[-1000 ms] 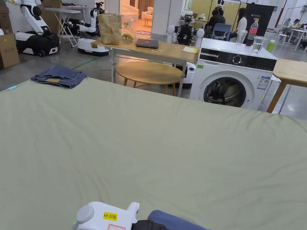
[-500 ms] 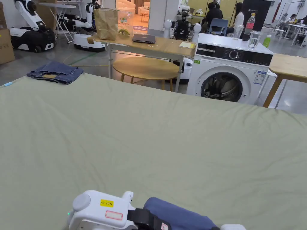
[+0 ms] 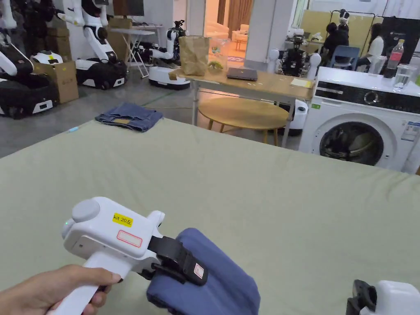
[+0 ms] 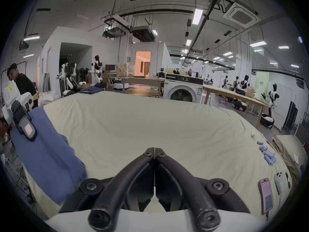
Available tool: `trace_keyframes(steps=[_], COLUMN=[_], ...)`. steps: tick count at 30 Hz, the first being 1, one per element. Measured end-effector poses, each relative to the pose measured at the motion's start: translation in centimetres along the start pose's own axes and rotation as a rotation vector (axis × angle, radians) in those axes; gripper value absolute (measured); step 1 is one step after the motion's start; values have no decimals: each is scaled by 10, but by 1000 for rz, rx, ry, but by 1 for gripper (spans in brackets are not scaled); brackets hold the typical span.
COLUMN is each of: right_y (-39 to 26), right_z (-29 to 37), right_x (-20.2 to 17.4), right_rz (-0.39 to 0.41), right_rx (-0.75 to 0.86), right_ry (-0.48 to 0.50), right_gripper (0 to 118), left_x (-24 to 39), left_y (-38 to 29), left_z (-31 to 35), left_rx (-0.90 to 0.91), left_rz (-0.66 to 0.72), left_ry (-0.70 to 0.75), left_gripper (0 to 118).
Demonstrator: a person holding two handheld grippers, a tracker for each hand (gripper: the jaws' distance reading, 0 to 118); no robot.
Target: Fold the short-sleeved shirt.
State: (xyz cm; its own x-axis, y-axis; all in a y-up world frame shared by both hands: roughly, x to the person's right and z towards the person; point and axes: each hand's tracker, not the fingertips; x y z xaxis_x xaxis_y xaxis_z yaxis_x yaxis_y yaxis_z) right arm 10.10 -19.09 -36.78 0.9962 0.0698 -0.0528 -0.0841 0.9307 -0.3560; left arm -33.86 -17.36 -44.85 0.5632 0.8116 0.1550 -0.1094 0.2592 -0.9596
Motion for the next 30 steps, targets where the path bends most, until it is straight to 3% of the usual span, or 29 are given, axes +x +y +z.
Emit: trace_keyframes(steps=[13, 18, 27, 28, 30], right_y=[-9, -15, -21, -22, -22], right_z=[-11, -18, -22, -22, -21], right_x=[-11, -12, -15, -16, -17], right_rz=[-30, -33, -17, -18, -14], right_rx=[-4, -39, -93, -95, -98], right_ry=[23, 18, 11, 12, 12], right_gripper=[0, 0, 0, 0, 0], left_x=[-85, -119, -158, -159, -158], left_y=[35, 35, 35, 35, 36], left_z=[213, 248, 255, 253, 252], left_rx=[159, 112, 142, 140, 137], left_rz=[95, 177, 302, 294, 282], left_ry=[339, 516, 606, 602, 678], left_gripper=[20, 20, 20, 27, 55])
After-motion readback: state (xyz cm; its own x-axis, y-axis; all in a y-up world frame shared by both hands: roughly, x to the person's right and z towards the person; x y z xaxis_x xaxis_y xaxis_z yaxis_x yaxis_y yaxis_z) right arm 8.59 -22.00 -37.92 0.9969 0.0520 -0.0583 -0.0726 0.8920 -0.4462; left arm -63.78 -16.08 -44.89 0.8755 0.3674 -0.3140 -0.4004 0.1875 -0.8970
